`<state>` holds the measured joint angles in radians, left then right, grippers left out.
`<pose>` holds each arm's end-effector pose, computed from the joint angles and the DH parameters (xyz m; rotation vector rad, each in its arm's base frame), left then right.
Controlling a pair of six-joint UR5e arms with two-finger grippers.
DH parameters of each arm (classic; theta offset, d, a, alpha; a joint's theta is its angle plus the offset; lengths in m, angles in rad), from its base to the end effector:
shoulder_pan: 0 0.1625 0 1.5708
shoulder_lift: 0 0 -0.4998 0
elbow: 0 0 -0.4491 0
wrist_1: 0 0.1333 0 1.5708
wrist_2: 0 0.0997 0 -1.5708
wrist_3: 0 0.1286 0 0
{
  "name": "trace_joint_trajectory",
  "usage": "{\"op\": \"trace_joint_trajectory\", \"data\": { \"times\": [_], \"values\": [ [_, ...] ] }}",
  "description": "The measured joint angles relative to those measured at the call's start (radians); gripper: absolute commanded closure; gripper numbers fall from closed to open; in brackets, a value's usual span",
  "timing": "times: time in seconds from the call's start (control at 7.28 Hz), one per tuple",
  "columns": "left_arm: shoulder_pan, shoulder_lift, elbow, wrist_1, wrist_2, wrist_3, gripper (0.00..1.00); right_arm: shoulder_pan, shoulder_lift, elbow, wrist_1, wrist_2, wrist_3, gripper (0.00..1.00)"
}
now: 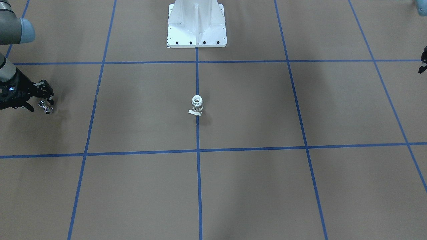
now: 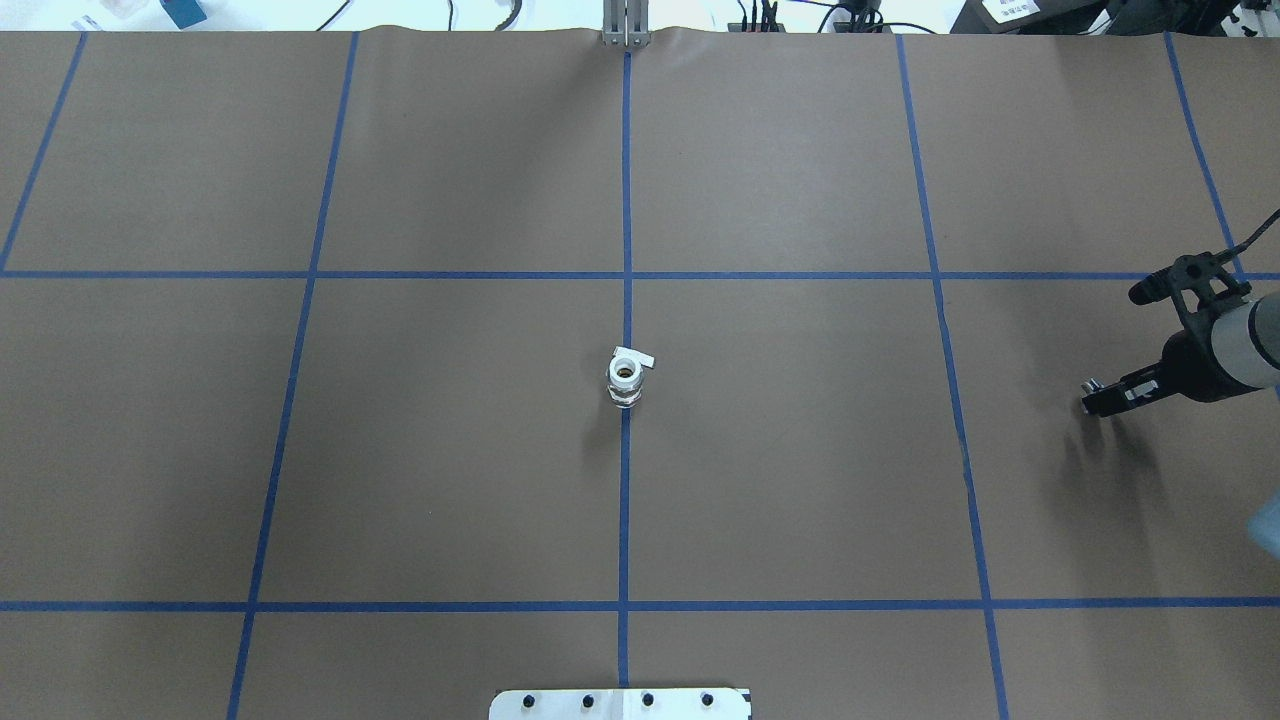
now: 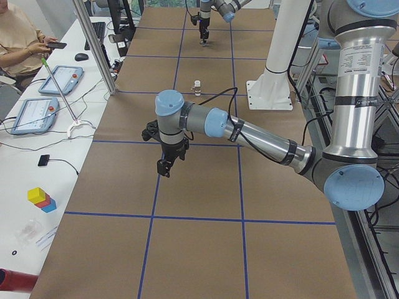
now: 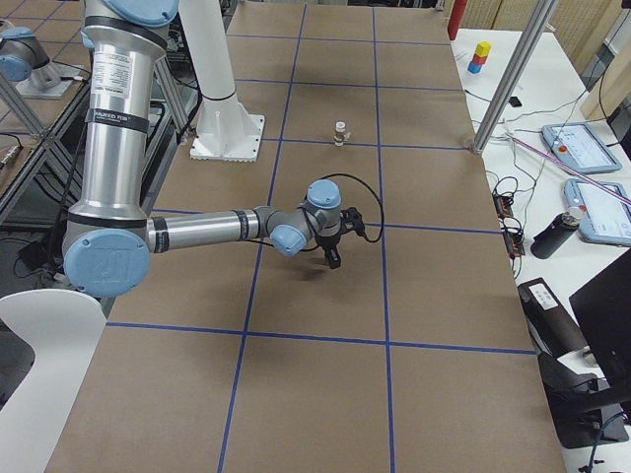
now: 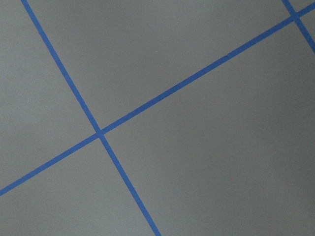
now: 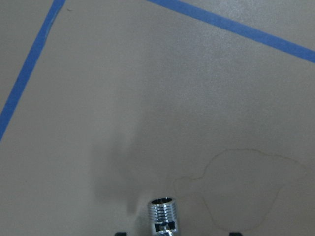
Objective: Assemble PPR valve and pipe with both arms
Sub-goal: 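Reach the right gripper to the chrome valve and grasp it, then carry the chrome valve with the right gripper above the white fitting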
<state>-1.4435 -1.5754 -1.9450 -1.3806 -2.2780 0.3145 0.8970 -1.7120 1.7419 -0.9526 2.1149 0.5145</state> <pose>0.0187 -0.5378 0.5735 0.2483 0.6922 0.4886 -0.2751 -0.4515 0.6714 0.2306 -0.7912 -0.3265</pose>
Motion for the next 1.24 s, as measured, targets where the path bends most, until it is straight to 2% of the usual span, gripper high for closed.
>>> {"op": "trace_joint_trajectory", "data": {
  "times": [0.14,0.27,0.82,0.96,1.24],
  "values": [
    [0.000,0.000,0.000,0.000,0.000,0.000,0.00,-0.003,0.000,0.002,0.000,0.001,0.001,0.92],
    [0.000,0.000,0.000,0.000,0.000,-0.001,0.00,-0.003,0.000,0.003,0.000,0.001,0.001,1.00],
    [0.000,0.000,0.003,0.000,0.000,-0.002,0.00,-0.001,0.003,0.049,-0.019,0.010,0.002,1.00],
    [0.000,0.000,0.008,0.000,0.000,-0.002,0.00,0.000,0.017,0.078,-0.053,0.013,0.006,1.00],
    [-0.003,0.000,0.040,0.000,0.000,-0.001,0.00,0.002,0.121,0.158,-0.223,0.015,0.063,1.00]
  ]
}}
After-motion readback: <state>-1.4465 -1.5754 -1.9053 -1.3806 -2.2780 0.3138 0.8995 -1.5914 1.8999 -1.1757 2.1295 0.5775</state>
